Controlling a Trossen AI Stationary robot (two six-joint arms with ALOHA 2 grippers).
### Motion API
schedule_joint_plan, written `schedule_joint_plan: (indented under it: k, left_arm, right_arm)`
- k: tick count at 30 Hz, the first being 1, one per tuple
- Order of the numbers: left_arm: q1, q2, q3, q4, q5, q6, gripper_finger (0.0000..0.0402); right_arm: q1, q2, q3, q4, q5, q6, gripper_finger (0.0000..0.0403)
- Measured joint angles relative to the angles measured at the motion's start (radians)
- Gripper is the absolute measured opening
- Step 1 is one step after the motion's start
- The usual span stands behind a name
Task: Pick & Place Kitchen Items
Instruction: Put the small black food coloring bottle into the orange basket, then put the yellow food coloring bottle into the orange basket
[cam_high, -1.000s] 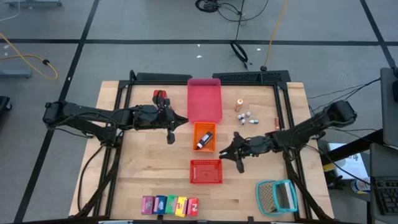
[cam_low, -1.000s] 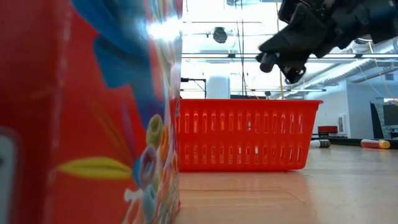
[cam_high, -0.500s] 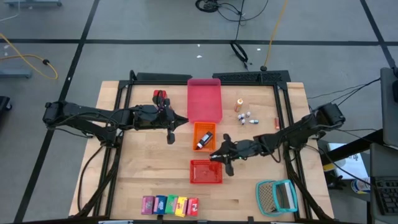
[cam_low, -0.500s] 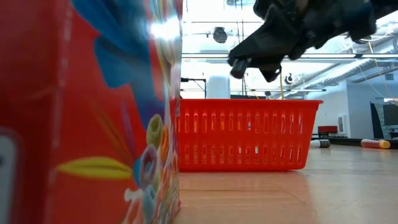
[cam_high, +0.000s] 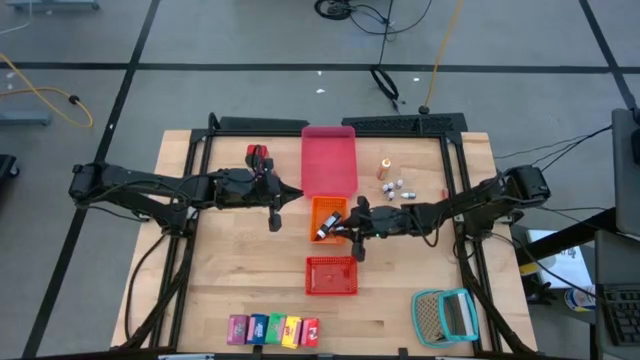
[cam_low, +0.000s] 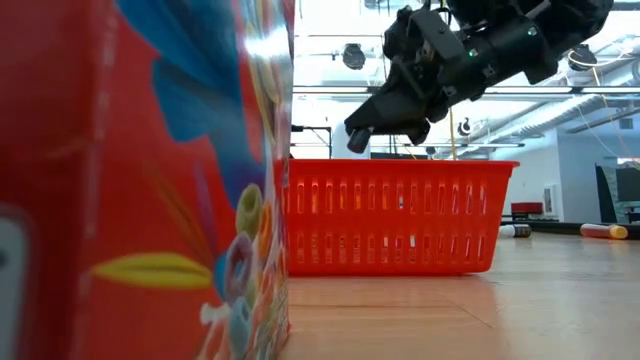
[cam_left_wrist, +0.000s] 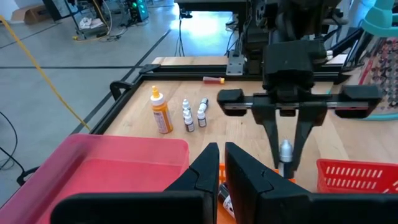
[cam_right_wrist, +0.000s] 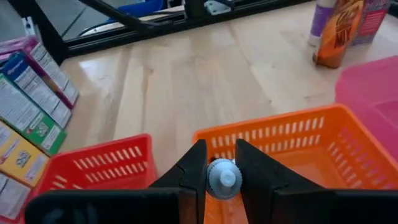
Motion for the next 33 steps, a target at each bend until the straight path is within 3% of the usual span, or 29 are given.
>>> schedule_joint_plan:
  k: [10, 25, 29, 33]
  left_arm:
    - [0.000, 0.000, 0.000, 0.000, 0.000, 0.000, 0.0031]
    - [0.000, 0.000, 0.000, 0.000, 0.000, 0.000, 0.0031]
    - [0.000, 0.000, 0.000, -0.002, 0.000, 0.001, 0.0031]
    - [0.000, 0.000, 0.000, -0.004, 0.000, 0.003, 0.0031]
  right_arm:
    - [-0.018, 0.102, -0.002, 0.044, 0.000, -0.005, 0.0070]
    - [-0.028, 0.102, 0.000, 0.042, 0.006, -0.037, 0.0112]
    - [-0.033, 0.048, -0.002, -0.054, 0.008, -0.085, 0.0121]
    - [-0.035, -0.071, -0.001, -0.237, 0.076, -0.083, 0.0128]
